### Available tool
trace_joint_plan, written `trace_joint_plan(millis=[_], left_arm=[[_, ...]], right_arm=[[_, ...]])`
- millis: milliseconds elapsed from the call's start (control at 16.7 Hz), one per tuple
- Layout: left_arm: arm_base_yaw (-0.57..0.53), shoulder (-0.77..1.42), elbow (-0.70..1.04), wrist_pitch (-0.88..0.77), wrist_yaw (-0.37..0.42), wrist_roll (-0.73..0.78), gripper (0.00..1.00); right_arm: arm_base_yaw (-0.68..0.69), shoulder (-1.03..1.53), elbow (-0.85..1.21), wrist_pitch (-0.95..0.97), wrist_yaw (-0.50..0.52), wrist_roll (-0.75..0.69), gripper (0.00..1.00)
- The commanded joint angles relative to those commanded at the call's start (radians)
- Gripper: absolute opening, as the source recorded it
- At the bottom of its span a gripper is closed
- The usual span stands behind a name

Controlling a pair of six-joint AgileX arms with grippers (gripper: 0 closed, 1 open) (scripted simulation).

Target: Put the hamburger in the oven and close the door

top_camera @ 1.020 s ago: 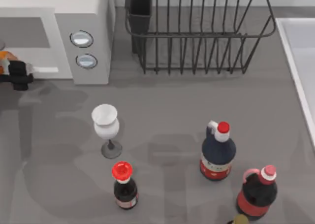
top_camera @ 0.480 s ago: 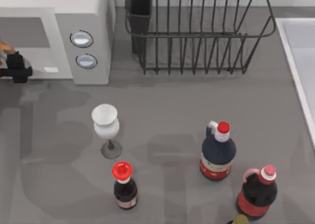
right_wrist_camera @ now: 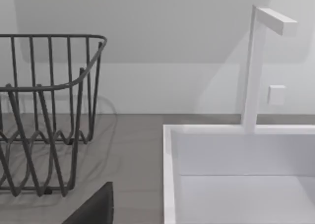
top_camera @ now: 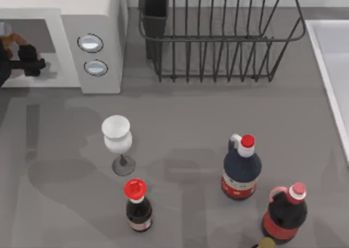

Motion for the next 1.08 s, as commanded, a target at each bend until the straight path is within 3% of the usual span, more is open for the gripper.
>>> trace_joint_plan(millis=[420, 840, 1080], left_arm=[[-0.021, 0.238, 0.456, -0.185, -0.034, -0.016, 0.00], [-0.029, 0.278, 0.518, -0.223, -0.041, -0.019, 0.00], [-0.029, 0.278, 0.518, -0.223, -0.041, -0.019, 0.30]], right_arm=[[0.000, 0.000, 0.000, 0.000, 0.000, 0.000, 1.00], [0.000, 0.000, 0.000, 0.000, 0.000, 0.000, 1.00], [0.000, 0.000, 0.000, 0.000, 0.000, 0.000, 1.00]])
